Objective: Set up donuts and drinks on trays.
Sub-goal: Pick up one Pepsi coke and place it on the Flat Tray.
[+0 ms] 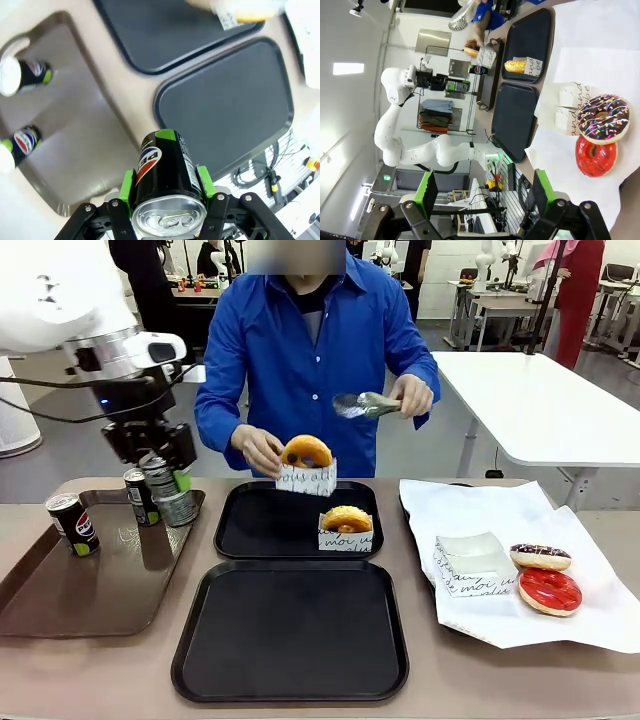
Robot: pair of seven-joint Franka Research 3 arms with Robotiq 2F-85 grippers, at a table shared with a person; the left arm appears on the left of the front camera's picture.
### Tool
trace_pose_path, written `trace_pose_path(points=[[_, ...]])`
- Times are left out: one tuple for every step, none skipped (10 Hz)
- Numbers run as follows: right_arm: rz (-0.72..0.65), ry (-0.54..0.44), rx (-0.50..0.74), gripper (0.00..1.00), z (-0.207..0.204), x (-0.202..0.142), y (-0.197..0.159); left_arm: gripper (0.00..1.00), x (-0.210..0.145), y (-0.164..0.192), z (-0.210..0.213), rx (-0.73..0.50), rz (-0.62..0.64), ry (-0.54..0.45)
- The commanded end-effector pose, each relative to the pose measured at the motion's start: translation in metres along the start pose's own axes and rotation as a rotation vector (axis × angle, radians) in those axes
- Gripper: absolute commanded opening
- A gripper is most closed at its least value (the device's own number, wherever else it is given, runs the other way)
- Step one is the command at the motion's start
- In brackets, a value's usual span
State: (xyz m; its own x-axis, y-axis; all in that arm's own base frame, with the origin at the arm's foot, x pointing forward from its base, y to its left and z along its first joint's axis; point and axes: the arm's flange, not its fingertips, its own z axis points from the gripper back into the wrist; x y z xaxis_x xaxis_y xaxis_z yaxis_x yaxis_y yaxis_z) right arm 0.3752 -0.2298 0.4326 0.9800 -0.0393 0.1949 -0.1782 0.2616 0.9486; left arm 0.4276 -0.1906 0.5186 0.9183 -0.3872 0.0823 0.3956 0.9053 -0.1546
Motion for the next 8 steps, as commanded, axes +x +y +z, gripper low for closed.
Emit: trace_pose_path(points=[[0.001,0.001,-0.001,1.0,0.0,0.0,0.0,0.59,0.009,0.001,-0.003,-0.021,0.055,0.077],[0.001,0.001,-0.001,1.0,0.0,0.0,0.0,0.59,-0.044,0.002,0.005,0.031,0.037,0.172],[0.001,0.001,-0.001,1.0,0.0,0.0,0.0,0.59,-0.111,-0.007,0.01,0.066,-0.104,0.125],[0.001,0.001,-0.001,1.0,0.0,0.0,0.0,0.59,-0.14,-0.015,0.009,0.103,-0.118,0.076],[0.001,0.001,-0.001,1.0,0.0,0.0,0.0,0.59,-0.136,-0.018,0.006,0.115,-0.095,0.1],[0.001,0.001,-0.001,1.0,0.0,0.0,0.0,0.59,-0.131,-0.016,0.004,0.108,-0.085,0.115],[0.001,0.001,-0.001,1.0,0.0,0.0,0.0,0.59,-0.129,-0.015,0.004,0.104,-0.089,0.122],[0.001,0.001,-0.001,1.0,0.0,0.0,0.0,0.59,-0.127,-0.013,0.004,0.103,-0.085,0.124]])
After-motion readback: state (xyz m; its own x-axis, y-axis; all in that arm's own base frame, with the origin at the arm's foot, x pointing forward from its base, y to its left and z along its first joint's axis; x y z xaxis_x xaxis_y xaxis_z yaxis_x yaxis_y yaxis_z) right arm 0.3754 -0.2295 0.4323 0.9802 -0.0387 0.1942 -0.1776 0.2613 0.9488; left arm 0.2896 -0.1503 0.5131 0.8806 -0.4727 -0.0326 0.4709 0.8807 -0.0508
